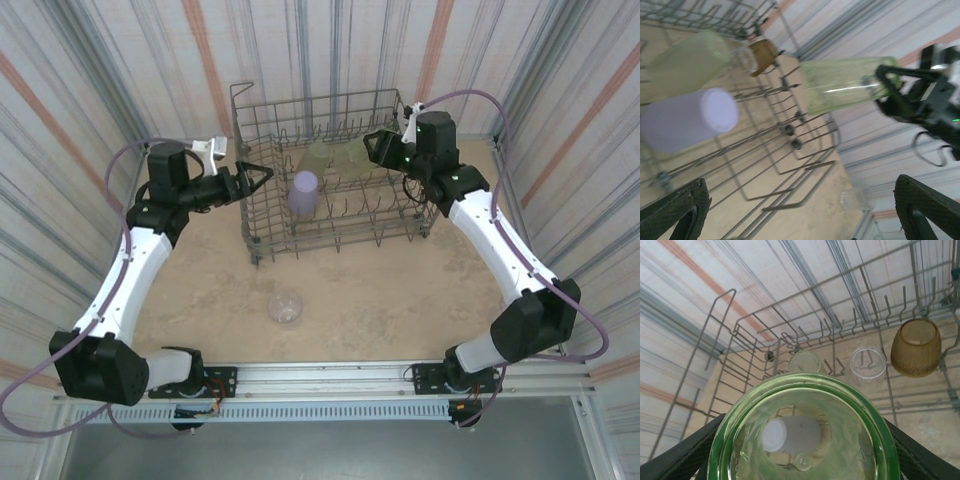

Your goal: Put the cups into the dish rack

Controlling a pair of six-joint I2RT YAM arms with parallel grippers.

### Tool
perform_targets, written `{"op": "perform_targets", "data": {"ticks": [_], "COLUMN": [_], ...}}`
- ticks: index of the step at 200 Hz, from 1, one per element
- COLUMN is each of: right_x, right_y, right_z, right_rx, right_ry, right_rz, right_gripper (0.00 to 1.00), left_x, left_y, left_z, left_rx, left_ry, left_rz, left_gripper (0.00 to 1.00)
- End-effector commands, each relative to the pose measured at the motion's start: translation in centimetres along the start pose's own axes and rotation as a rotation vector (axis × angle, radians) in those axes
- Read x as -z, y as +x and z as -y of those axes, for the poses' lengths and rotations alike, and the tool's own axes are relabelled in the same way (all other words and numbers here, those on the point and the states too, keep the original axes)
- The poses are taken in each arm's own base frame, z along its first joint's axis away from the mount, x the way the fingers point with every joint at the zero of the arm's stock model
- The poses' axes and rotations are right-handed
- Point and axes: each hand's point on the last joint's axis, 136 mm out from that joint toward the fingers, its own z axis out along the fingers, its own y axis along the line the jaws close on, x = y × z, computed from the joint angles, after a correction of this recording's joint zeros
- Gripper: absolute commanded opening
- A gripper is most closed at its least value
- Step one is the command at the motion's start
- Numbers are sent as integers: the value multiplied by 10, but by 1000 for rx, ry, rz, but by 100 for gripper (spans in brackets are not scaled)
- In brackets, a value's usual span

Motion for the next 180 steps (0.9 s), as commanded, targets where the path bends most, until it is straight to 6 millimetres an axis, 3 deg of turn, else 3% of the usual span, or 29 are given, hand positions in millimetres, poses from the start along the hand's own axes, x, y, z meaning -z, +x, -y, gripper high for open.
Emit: {"op": "perform_targets", "data": {"ticks": [1,86,180], "right_x": [-7,-45,-77], "right_y": [2,23,34], "right_z": [11,13,12], "right_rx": [103,272,352], "right_ry": [107,283,357], "right_rz": [-15,-122,-162], "right_gripper": [46,46,47], "left_x": [20,49,50], "left_y": [16,25,23], "left_z": [-23,-46,-33], "left_rx": [-37,-5,31], "left_ry": [-158,-274,-210], "left_rz": [-23,-13,9], "left_gripper": [99,99,99]}}
